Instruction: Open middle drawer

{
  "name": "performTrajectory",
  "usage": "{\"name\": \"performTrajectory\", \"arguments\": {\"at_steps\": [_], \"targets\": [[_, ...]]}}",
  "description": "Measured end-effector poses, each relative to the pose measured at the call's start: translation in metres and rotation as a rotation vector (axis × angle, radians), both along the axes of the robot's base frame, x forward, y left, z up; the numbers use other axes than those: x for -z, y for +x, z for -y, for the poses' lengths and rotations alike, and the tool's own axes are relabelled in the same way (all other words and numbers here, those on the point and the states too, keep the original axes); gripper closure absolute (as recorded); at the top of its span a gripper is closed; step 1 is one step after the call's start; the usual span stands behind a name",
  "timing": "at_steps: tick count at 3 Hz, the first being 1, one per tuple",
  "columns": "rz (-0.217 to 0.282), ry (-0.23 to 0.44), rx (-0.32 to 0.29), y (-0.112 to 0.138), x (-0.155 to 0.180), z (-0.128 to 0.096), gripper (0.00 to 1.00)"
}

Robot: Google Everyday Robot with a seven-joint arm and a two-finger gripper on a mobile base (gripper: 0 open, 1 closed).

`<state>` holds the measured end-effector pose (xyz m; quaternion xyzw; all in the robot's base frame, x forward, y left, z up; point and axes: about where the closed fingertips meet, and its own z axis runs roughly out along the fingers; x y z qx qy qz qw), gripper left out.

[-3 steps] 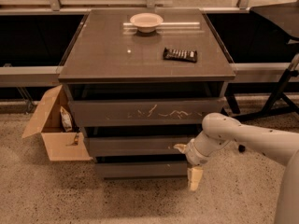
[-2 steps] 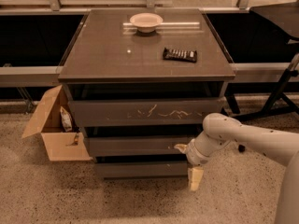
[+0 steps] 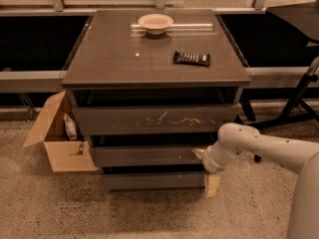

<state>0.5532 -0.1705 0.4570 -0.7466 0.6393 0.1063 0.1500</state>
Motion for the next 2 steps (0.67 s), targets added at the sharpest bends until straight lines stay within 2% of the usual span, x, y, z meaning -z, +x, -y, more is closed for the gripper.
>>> {"name": "performTrajectory", "arguments": {"at_steps": [1,2], "targets": [[0.101,0.026,-0.003,0.026,0.0,0.014,0.0],[0.168,0.057,-0.004,0.044,0.0,0.019,0.0]]}}
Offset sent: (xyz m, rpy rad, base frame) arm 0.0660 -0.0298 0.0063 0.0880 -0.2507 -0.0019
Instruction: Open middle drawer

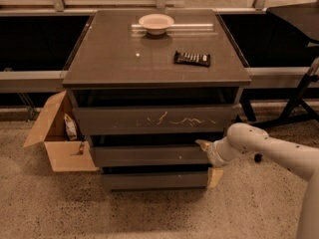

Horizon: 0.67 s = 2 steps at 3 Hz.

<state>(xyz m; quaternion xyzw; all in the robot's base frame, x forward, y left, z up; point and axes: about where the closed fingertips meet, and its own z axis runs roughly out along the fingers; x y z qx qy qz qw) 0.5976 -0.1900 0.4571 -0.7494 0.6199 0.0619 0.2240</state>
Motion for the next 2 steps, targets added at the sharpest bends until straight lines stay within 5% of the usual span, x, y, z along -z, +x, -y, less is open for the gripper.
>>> {"name": "performTrajectory", "arguments": {"at_steps": [2], "targets": [[0.029,0.068,0.006,0.032,0.011,0.0,0.0]]}}
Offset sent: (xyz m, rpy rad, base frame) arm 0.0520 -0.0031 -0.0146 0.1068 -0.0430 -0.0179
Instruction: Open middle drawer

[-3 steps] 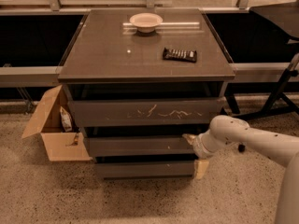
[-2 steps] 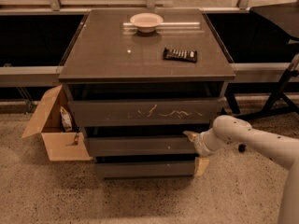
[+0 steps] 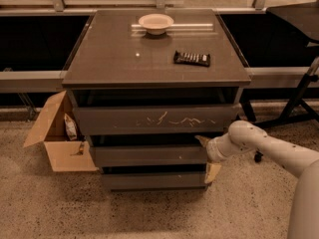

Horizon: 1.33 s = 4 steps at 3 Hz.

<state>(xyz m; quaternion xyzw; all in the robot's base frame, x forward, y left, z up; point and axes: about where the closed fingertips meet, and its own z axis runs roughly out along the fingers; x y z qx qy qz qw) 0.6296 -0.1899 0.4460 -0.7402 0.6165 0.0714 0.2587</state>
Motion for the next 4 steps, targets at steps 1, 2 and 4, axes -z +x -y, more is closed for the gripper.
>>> {"name": "performTrajectory", "arguments": {"at_steps": [1,2,4], "targets": [[-0.011,0.035,0.0,0.009,0.008,-0.002,0.0],[-0.038,0.061,-0.014,0.016,0.019,-0.008,0.16],[-0.07,0.081,-0.06,0.009,0.026,-0.018,0.62]]}}
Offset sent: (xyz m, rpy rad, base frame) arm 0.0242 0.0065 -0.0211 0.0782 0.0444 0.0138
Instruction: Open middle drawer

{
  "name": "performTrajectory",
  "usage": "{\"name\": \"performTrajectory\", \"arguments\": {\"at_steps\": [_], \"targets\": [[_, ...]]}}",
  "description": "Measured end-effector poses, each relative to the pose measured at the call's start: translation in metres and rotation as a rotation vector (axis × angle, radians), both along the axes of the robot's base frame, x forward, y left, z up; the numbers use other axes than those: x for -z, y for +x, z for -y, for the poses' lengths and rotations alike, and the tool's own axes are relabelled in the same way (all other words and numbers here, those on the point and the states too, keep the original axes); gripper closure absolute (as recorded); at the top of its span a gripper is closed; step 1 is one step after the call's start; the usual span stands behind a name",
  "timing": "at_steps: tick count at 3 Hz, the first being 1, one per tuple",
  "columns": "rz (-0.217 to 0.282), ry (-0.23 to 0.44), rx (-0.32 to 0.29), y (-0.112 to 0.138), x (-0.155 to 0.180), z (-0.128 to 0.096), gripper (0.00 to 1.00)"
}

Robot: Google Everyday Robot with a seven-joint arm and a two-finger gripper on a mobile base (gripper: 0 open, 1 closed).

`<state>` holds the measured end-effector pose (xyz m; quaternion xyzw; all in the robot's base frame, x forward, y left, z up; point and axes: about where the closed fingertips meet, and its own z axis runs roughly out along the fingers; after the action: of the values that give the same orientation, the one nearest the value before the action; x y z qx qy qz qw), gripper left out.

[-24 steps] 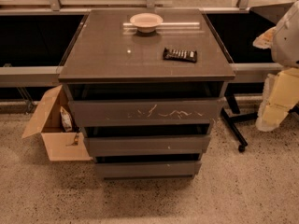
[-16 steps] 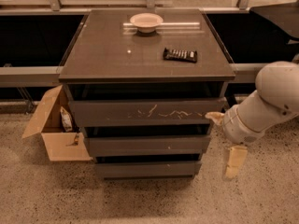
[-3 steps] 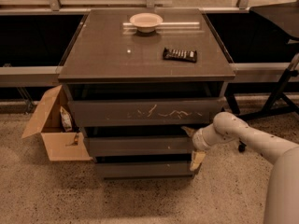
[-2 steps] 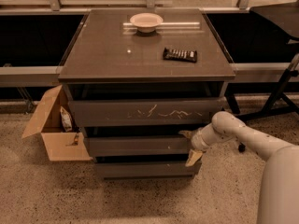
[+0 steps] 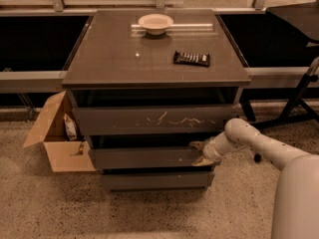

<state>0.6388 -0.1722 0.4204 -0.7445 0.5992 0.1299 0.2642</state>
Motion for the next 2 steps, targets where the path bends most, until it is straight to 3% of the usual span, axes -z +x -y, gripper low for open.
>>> {"name": "performTrajectory", "arguments": {"at_steps": [1,2], "targets": [[0.012,0.002,-0.033,-0.0075,-0.0102,-0.0047,0.87],[0.013,0.003,-0.039,-0.0108,-0.0154,-0.0047,1.0]]}}
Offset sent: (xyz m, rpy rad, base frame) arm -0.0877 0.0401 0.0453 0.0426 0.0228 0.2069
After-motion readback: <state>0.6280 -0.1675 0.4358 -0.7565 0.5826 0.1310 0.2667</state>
